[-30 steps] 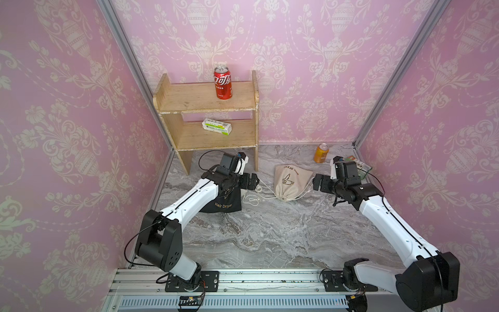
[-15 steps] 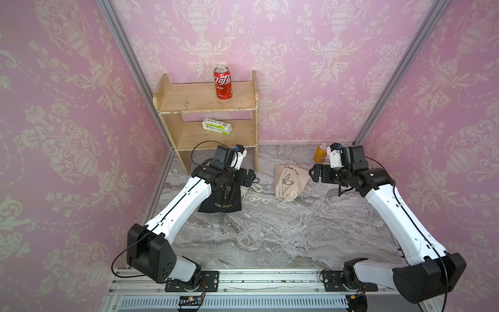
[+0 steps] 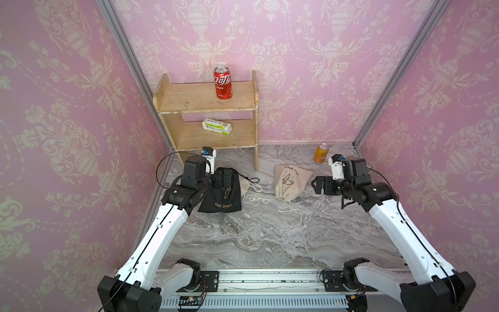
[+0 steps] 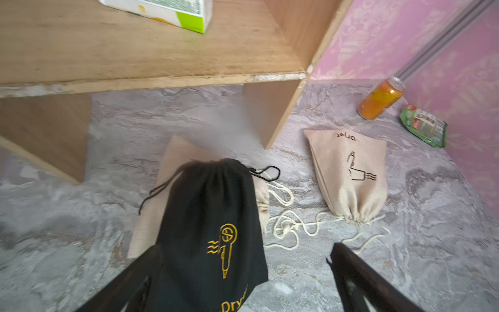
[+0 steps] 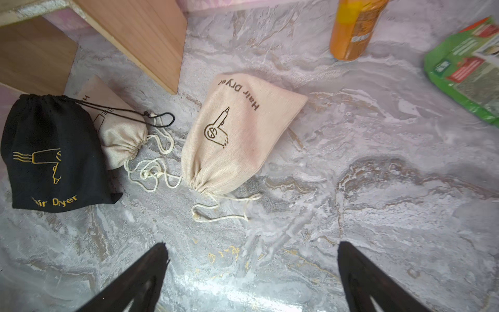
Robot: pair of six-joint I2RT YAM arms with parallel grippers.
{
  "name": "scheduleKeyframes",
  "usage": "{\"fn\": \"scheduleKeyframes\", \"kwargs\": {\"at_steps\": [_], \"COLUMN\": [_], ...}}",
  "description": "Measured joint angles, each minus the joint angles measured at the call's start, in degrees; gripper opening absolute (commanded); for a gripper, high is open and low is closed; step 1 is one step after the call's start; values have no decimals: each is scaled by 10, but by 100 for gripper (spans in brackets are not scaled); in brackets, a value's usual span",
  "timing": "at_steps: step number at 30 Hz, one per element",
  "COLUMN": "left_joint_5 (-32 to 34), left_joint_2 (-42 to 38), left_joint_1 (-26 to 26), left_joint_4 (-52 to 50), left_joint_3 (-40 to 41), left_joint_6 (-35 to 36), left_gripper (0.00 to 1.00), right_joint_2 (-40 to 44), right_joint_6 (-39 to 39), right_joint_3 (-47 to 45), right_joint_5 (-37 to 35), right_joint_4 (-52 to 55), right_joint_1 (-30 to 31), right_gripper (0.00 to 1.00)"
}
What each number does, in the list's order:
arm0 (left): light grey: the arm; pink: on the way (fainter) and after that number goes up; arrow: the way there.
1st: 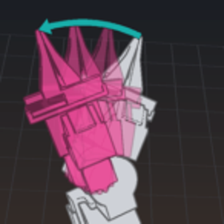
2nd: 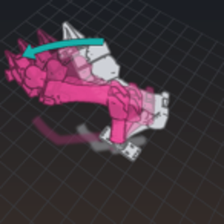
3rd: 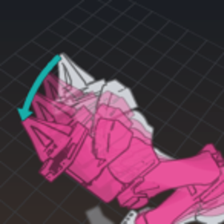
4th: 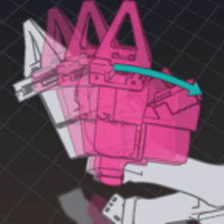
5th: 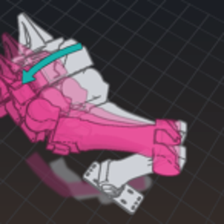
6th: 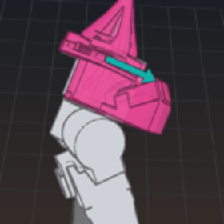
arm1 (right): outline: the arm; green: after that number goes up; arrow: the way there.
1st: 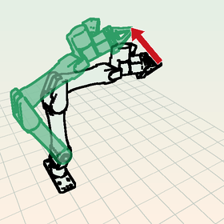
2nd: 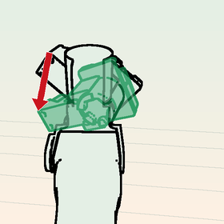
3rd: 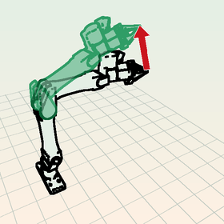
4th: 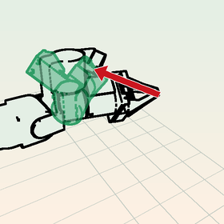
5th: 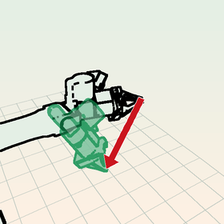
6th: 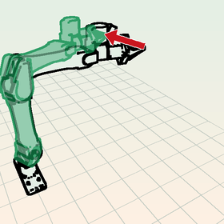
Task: Pack away hair dryers
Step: Reset both arms
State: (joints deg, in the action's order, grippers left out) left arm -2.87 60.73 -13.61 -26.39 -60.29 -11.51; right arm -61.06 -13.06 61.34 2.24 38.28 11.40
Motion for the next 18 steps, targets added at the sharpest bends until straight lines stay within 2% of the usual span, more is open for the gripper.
{"fn": "scheduleKeyframes", "kwargs": {"at_steps": [5,11,18], "left_joint_5": [113,231,264], "left_joint_2": [-64,-96,-27], "left_joint_1": [34,104,179], "left_joint_4": [75,170,296], "left_joint_3": [110,243,319], "left_joint_6": [0,-3,-3], "left_gripper": [99,99,99], "right_joint_2": [85,109,112], "right_joint_6": [5,9,-8], "right_joint_3": [-92,-175,-276], "right_joint_5": [-61,-137,-165], "right_joint_4": [-87,-168,-256], "right_joint_1": [0,-4,-47], "right_gripper": [100,100,100]}}
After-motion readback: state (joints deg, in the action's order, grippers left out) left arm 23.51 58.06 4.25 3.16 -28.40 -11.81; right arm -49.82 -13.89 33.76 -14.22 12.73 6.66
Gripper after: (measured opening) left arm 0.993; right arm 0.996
